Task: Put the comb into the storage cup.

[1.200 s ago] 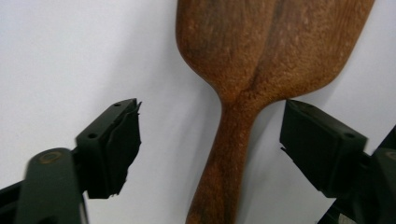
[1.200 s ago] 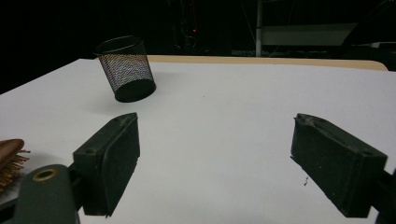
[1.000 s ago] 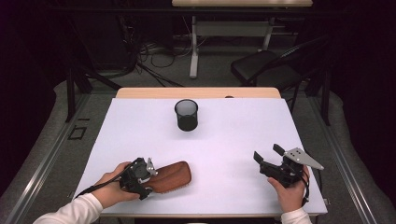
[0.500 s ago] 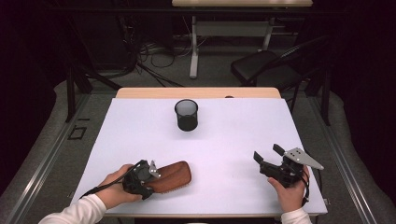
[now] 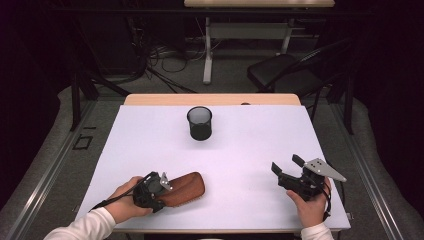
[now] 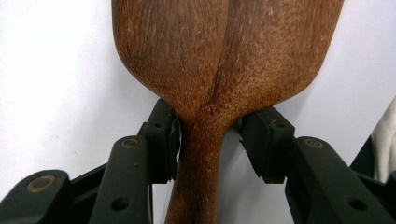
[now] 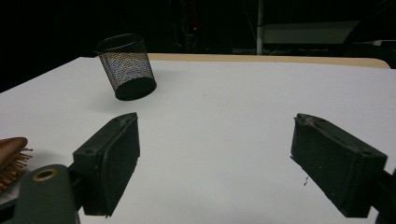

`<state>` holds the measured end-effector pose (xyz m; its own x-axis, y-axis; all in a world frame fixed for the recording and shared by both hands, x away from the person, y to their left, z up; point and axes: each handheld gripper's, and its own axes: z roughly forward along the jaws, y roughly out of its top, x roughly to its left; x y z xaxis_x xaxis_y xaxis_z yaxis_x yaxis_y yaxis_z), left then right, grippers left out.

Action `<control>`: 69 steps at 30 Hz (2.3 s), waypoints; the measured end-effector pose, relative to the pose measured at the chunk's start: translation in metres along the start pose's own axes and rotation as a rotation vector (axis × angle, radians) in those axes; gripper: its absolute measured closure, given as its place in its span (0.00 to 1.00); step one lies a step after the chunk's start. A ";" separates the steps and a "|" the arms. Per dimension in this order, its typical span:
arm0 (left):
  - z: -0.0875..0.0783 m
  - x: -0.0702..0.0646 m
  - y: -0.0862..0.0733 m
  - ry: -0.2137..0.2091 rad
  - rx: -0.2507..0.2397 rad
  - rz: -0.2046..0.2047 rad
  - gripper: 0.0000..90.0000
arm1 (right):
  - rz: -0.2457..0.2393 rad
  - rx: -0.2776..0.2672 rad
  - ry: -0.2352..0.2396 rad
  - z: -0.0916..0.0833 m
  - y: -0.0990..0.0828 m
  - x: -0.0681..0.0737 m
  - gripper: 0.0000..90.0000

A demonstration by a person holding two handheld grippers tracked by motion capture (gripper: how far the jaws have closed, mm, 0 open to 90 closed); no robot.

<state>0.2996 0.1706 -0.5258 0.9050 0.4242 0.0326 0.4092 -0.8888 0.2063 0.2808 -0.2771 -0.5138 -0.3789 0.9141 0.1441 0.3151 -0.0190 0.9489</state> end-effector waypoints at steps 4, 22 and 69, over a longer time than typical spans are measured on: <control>0.000 0.000 0.000 -0.005 0.008 -0.006 0.68 | 0.000 -0.003 -0.001 0.000 0.000 0.000 0.17; -0.001 -0.005 -0.001 0.003 0.008 -0.021 0.78 | -0.002 -0.003 -0.001 0.001 0.000 0.000 0.17; -0.038 0.001 -0.012 -0.090 -0.344 -0.167 0.80 | 0.001 0.001 -0.006 0.001 -0.001 -0.001 0.17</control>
<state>0.2911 0.1879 -0.4910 0.8421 0.5277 -0.1118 0.5025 -0.6921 0.5182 0.2816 -0.2773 -0.5149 -0.3733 0.9165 0.1438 0.3166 -0.0198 0.9484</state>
